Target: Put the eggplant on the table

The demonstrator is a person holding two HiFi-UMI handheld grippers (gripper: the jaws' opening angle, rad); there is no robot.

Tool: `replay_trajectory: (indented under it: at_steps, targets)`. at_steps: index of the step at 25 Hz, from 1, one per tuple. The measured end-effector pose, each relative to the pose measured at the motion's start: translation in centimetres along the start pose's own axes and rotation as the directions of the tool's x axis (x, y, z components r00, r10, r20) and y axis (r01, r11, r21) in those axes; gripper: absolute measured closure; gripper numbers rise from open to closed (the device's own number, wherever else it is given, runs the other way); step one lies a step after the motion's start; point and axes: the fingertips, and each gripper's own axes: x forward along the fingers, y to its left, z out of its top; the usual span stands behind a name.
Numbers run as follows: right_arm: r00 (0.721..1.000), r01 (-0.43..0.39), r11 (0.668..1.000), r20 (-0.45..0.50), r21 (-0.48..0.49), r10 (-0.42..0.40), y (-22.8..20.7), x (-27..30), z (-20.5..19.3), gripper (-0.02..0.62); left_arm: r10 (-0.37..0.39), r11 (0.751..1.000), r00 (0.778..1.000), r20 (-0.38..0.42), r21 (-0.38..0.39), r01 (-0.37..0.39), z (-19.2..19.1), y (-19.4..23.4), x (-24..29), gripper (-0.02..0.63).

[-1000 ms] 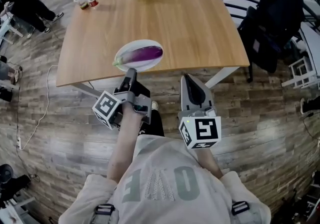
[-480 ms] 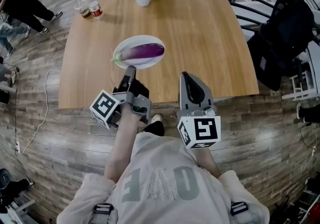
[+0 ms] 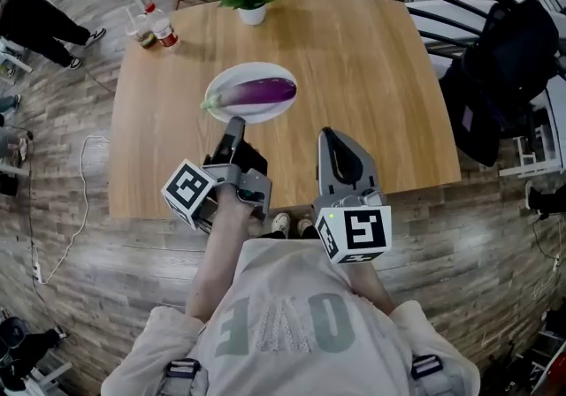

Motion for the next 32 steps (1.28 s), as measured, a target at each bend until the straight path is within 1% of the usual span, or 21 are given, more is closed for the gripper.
replay_trajectory:
  at_steps: [4, 8, 15, 18, 21, 25, 28, 32]
  targets:
    - [1.0, -0.002, 1.0, -0.001, 0.0, 0.002, -1.9, 0.0, 0.4, 0.577, 0.019, 1.0, 1.0, -0.006, -0.014, -0.019, -1.9, 0.4, 1.0, 0.586]
    - [1.0, -0.002, 1.0, 0.005, -0.008, 0.003, -3.9, 0.0, 0.6, 0.577, 0.02, 0.999, 1.0, -0.005, -0.033, -0.02, -3.7, 0.7, 2.4, 0.586]
    - [1.0, 0.008, 1.0, 0.009, -0.006, -0.008, -6.5, -0.4, 0.8, 0.577, 0.025, 0.999, 1.0, -0.008, -0.023, -0.026, -5.5, 1.0, 3.8, 0.588]
    - [1.0, 0.018, 1.0, 0.016, -0.002, -0.017, -7.4, -0.6, 1.1, 0.577, 0.019, 1.0, 1.0, -0.008, -0.015, -0.019, -5.9, 0.8, 4.3, 0.587]
    - [1.0, 0.028, 1.0, 0.008, -0.002, -0.028, -8.1, -0.8, 0.8, 0.577, 0.014, 1.0, 1.0, -0.003, -0.027, -0.014, -6.3, 1.2, 4.5, 0.586]
    - [0.999, 0.042, 0.999, -0.021, 0.0, -0.042, -8.4, -1.2, -0.1, 0.577, 0.039, 0.999, 0.999, -0.005, -0.005, -0.039, -6.3, 2.5, 4.3, 0.587]
    - [0.997, 0.067, 0.998, -0.037, -0.016, -0.067, -8.8, -1.6, -0.6, 0.577, 0.056, 0.998, 0.998, -0.014, 0.009, -0.055, -6.2, 3.5, 4.4, 0.586]
    - [0.993, 0.102, 0.995, -0.059, -0.011, -0.102, -9.2, -2.8, -1.6, 0.577, 0.069, 0.998, 0.997, -0.026, 0.006, -0.069, -6.1, 5.1, 4.4, 0.586]
